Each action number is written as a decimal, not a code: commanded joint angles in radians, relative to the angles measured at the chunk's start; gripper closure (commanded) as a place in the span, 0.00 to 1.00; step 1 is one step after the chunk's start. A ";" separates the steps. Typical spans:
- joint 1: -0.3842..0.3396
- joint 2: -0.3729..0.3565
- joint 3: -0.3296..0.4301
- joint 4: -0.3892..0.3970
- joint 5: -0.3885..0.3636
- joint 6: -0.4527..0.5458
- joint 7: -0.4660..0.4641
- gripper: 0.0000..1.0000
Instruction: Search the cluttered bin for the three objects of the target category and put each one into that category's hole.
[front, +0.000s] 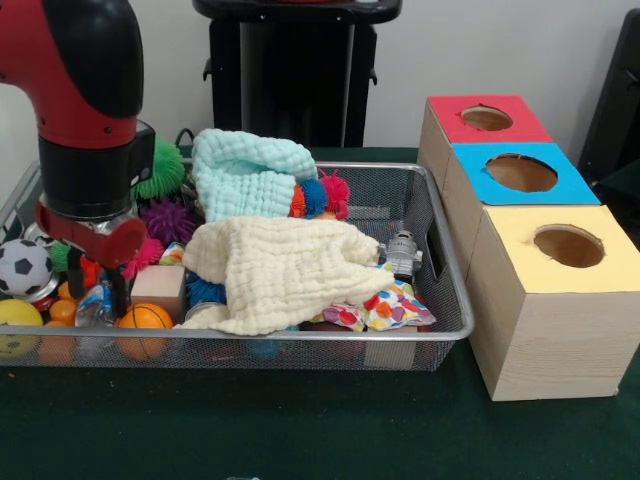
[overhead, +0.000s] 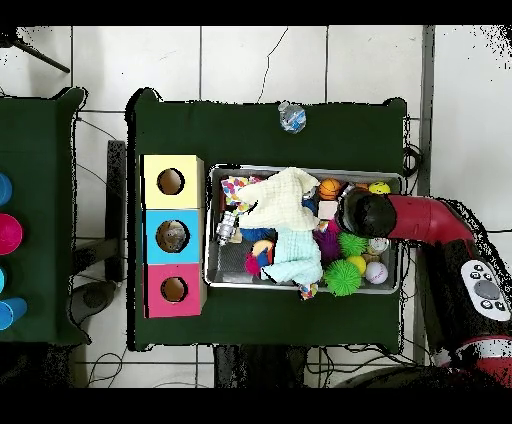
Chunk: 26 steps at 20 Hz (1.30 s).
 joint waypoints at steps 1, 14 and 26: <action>-0.026 0.052 0.184 0.075 0.034 0.101 -0.322 0.00; 0.032 -0.017 0.118 0.085 -0.023 -0.020 -0.121 1.00; 0.111 -0.069 0.025 0.024 -0.064 0.084 -0.115 0.00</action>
